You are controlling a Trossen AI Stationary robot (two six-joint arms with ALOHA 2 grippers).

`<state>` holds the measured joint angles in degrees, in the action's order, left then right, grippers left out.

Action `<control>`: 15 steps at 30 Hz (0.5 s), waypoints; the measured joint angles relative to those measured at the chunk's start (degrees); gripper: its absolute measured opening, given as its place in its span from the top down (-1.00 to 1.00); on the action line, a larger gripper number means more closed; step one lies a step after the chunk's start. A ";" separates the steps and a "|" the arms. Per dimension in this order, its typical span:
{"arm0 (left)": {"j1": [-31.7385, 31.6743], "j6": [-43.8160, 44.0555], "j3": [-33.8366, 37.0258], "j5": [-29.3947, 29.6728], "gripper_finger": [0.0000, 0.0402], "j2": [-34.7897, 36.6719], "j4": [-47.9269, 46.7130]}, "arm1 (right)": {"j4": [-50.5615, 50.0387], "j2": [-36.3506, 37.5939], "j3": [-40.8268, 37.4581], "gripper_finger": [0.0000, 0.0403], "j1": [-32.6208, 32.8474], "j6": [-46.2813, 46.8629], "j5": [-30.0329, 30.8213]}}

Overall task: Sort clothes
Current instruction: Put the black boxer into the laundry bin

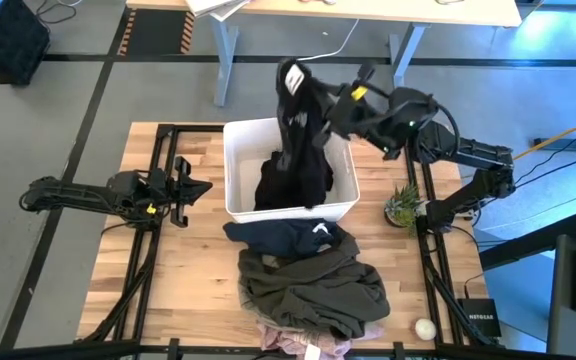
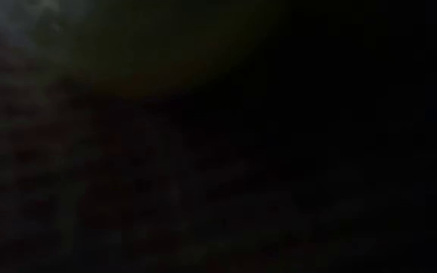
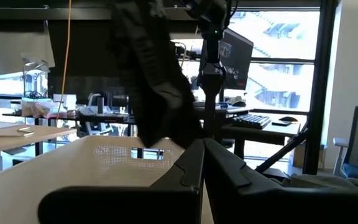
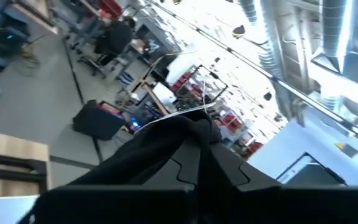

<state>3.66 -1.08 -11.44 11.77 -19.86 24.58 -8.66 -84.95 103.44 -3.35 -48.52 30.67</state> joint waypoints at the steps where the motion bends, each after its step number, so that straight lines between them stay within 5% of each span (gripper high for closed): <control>1: 0.00 0.00 0.00 0.01 0.98 -0.01 0.00 | 0.19 0.00 0.00 0.88 -0.75 0.25 -0.18; 9: 0.00 0.00 0.00 0.01 0.98 0.00 0.00 | -7.36 -0.93 0.02 0.80 -3.48 14.29 -0.64; 15: 0.00 0.02 0.00 0.00 0.98 -0.02 -0.02 | -23.80 -1.25 0.00 0.54 -3.42 23.07 -3.48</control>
<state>3.65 -1.06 -11.44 11.77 -19.88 24.56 -32.46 -86.20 103.44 -6.76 -25.45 27.19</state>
